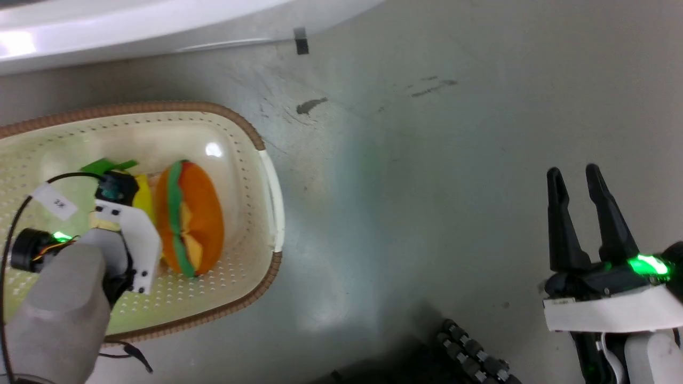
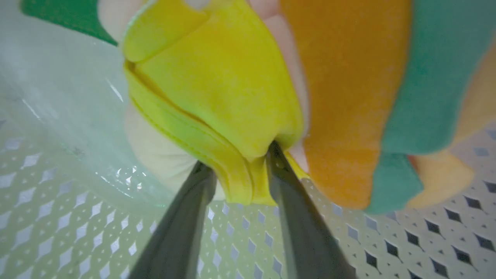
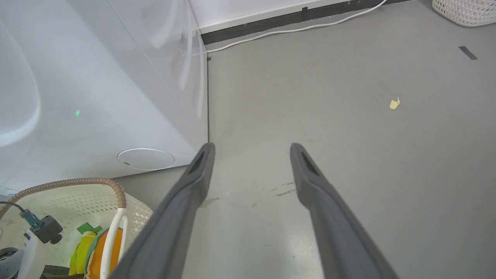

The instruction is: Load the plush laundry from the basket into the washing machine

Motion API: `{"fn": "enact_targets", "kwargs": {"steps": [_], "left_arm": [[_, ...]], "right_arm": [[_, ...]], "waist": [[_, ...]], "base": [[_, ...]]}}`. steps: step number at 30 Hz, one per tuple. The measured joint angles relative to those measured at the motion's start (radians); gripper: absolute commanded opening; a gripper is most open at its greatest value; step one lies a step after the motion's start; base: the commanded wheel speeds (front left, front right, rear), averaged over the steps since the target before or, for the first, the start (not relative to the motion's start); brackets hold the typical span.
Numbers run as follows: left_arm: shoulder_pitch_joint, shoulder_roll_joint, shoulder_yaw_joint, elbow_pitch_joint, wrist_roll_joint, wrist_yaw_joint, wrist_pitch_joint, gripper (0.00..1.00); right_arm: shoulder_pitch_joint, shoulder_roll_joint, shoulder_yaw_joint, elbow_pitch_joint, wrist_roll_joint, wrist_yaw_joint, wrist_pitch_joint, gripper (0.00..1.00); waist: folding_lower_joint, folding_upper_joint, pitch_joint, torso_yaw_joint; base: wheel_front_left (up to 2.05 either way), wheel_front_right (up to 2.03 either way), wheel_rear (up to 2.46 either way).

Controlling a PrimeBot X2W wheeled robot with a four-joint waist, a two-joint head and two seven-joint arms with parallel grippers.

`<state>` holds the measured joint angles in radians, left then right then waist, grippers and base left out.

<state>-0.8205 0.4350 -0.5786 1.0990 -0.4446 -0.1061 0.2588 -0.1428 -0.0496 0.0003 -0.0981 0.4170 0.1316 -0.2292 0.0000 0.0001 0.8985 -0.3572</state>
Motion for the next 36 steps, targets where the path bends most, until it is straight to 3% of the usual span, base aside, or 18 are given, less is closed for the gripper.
{"fn": "enact_targets", "kwargs": {"steps": [10,14,17,25,30,36], "left_arm": [[-0.012,0.060,-0.021,0.111,-0.089,-0.003,-0.061,0.00],[0.035,0.046,-0.028,0.139,-0.114,-0.003,-0.124,0.00],[0.084,0.006,-0.015,0.143,-0.143,-0.003,-0.178,0.00],[0.210,-0.099,-0.006,0.137,-0.180,-0.010,-0.342,0.00],[0.288,-0.118,-0.018,0.090,-0.196,-0.020,-0.462,0.00],[0.362,-0.114,-0.027,-0.059,-0.181,-0.020,-0.509,0.00]], "right_arm": [[-0.070,0.000,0.055,0.021,0.047,0.000,-0.020,1.00],[-0.072,0.000,0.048,0.040,0.039,0.000,-0.028,1.00],[-0.067,0.000,0.042,0.070,0.027,0.000,-0.028,1.00],[-0.021,0.000,0.005,0.118,-0.070,0.000,-0.028,1.00],[0.029,0.000,-0.017,0.137,-0.109,0.000,-0.028,1.00],[0.075,0.000,-0.048,0.156,-0.133,0.000,-0.028,1.00]], "waist": [[0.0000,0.0000,0.008,-0.079],[0.0000,0.0000,-0.041,-0.096],[0.0000,0.0000,-0.099,-0.094],[-0.0001,0.0000,-0.312,-0.023],[-0.0003,0.0000,-0.439,0.040],[-0.0003,0.0000,-0.562,0.120]], "base": [[0.00,0.00,0.00],[0.00,0.00,0.00],[0.00,0.00,0.00],[0.00,0.00,0.00],[0.00,0.00,0.00],[0.00,0.00,0.00]]}}
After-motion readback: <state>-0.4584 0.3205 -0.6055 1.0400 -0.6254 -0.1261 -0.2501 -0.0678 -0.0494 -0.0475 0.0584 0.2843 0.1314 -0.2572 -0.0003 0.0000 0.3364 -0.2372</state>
